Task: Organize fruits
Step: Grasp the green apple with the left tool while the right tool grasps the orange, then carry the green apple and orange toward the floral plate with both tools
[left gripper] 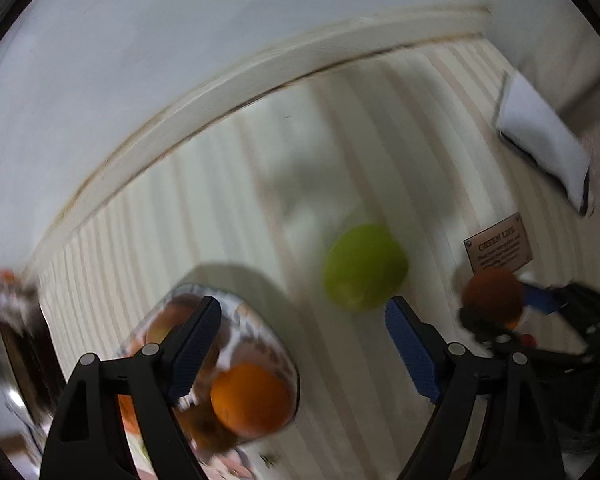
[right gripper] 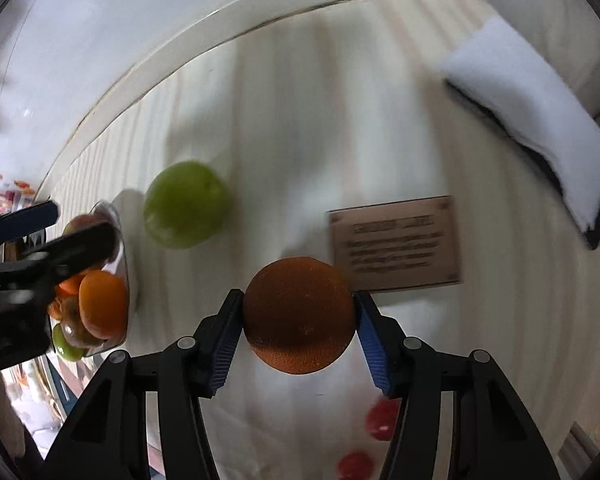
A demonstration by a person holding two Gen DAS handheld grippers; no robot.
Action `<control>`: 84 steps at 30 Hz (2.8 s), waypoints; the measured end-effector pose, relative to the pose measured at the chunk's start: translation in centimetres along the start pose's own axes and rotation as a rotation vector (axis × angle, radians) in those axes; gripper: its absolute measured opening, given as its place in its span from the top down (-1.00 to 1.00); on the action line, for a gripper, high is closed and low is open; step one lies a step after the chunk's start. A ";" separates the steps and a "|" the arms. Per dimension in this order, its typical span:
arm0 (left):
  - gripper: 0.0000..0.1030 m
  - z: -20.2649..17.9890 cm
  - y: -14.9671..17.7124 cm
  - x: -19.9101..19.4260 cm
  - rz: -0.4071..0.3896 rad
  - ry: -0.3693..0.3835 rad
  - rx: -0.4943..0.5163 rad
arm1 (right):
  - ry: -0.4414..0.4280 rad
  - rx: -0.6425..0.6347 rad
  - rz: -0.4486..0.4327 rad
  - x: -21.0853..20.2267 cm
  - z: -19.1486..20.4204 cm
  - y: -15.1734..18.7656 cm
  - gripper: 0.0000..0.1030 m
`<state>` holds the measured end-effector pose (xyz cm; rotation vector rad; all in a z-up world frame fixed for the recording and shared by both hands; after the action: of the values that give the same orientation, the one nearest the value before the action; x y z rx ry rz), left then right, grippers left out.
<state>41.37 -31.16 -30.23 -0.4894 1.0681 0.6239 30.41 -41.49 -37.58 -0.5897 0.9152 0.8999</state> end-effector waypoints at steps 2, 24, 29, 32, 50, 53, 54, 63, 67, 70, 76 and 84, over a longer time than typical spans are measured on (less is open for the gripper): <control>-0.63 -1.5 -0.8 0.9 0.015 -0.006 0.087 | -0.002 0.017 -0.009 -0.3 -0.9 -0.3 -0.13; -0.02 -3.8 -0.8 2.0 0.064 0.121 0.076 | 0.004 0.034 0.011 -1.9 -3.1 -0.7 -0.13; -0.04 -1.0 -1.2 3.3 0.125 0.243 -0.068 | 0.017 0.008 0.032 -1.7 -2.6 -0.4 -0.13; -0.05 -0.4 -1.8 4.2 0.145 0.278 -0.095 | 0.011 0.015 0.035 -1.6 -2.8 -0.6 -0.13; -0.04 -3.2 -3.0 3.2 0.158 0.204 0.023 | 0.009 0.043 0.049 -1.2 -2.7 -1.5 -0.14; -0.04 -3.8 -2.1 3.3 0.128 0.163 0.003 | 0.015 0.033 0.053 -1.1 -2.5 -1.6 -0.13; -0.04 -3.8 -1.8 3.1 0.125 0.159 -0.007 | 0.013 0.035 0.047 -1.1 -2.4 -1.7 -0.13; -0.04 -3.9 5.9 0.7 0.133 0.258 -0.193 | -0.025 0.019 0.054 -1.8 -1.4 0.2 -0.12; -0.04 -3.3 10.0 0.6 0.154 0.302 -0.294 | -0.035 -0.009 0.075 -1.8 -0.2 1.4 -0.12; -0.04 -2.6 12.1 1.0 0.161 0.305 -0.350 | -0.040 -0.040 0.097 -1.3 1.1 2.2 -0.12; -0.04 -0.9 14.9 2.4 0.193 0.331 -0.450 | -0.086 -0.085 0.135 -0.1 4.9 3.0 -0.12; -0.04 5.3 16.4 -0.6 0.111 0.362 -0.582 | -0.161 -0.179 0.123 -0.2 12.2 1.3 -0.12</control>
<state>33.46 -15.96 -28.69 -1.0843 1.2556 0.9765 34.34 -31.61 -31.37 -0.6091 0.7359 1.1315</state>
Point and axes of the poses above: each gripper's, at about its wrist camera, not at the fingertips, and x roughly the way its jaws point, z to its left, y to its underside, the point moved 4 cm from there along x, roughly the way its jaws point, and after that the axes turned 12 degrees about -y, right-handed, at the moved point
